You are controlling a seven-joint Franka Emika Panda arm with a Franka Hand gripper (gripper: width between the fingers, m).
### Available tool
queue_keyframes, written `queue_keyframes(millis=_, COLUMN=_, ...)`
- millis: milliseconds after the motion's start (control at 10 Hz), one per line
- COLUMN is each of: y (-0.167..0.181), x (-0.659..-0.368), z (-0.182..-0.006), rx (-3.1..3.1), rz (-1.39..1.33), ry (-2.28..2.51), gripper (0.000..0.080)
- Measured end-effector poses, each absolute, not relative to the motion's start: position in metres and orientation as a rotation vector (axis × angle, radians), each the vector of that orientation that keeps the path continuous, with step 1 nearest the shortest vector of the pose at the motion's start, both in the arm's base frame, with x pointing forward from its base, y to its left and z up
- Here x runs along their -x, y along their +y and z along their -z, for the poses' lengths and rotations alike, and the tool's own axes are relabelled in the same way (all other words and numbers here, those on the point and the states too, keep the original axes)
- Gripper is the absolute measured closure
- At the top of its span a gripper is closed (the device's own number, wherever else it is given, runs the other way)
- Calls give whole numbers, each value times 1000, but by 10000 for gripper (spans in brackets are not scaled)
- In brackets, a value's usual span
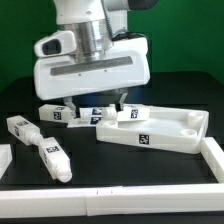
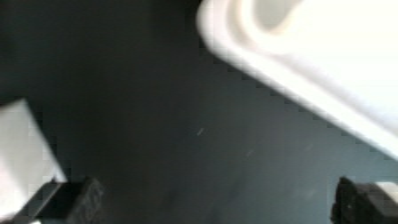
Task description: Assemble desk
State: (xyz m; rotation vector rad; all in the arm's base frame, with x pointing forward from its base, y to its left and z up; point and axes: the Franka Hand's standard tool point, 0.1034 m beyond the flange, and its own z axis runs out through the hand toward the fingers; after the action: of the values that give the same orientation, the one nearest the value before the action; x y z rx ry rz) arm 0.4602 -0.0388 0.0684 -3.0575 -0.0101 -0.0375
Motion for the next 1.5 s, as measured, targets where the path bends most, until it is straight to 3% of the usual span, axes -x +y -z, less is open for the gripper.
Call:
queue_keyframes(millis=400, y=-36, x=-452, z=-67, rx=3054, rz=23, ry=91, gripper=151)
queue_keyframes(millis=600, y=-15, x=-414, z=-68, rx=3035, rz=-48, ry=389, gripper=151)
queue_keyframes(millis=700, y=-6, x=-408, z=-68, rx=3014, rz=-74, ry=513, gripper=151)
queue_keyframes(millis=1100, y=-8, x=-414, z=-59, rx=3030, rz=-5, ry=447, gripper=151)
queue_keyframes(millis=1300, y=0, x=-401, z=-33, rx=2999, rz=-38, ry=624, gripper=151)
queue_keyframes(millis=1500, y=1, x=-401, z=-30, rx=3002, rz=-33, ry=617, gripper=151)
